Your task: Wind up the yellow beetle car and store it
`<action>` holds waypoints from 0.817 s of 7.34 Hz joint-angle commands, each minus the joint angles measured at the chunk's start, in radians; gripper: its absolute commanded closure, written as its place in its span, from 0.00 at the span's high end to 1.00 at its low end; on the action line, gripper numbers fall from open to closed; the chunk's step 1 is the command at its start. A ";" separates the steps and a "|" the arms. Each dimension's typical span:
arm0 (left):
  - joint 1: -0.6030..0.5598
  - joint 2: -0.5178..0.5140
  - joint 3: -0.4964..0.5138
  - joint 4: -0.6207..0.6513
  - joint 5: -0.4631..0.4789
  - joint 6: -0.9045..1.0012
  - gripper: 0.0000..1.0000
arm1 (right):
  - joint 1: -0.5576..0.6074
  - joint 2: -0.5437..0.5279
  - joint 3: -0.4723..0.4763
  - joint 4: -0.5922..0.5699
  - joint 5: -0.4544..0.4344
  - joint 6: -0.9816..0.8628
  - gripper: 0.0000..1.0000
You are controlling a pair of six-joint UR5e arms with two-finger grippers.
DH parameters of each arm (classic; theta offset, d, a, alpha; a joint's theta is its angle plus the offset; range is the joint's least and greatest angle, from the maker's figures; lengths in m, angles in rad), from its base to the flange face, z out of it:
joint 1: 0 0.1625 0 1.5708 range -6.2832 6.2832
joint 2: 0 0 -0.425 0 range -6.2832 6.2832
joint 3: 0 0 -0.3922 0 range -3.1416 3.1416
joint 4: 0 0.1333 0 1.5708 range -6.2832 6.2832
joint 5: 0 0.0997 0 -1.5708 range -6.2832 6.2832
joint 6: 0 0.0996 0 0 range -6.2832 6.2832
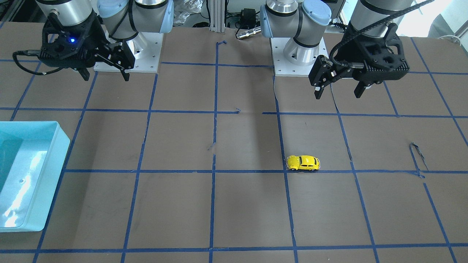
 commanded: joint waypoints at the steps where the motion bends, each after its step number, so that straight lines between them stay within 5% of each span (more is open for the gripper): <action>1: -0.003 -0.035 -0.005 -0.001 -0.002 0.052 1.00 | 0.000 0.000 0.001 0.000 0.000 0.000 1.00; 6: 0.006 -0.118 -0.130 0.100 -0.004 0.708 1.00 | 0.000 0.000 0.001 0.000 0.000 0.001 1.00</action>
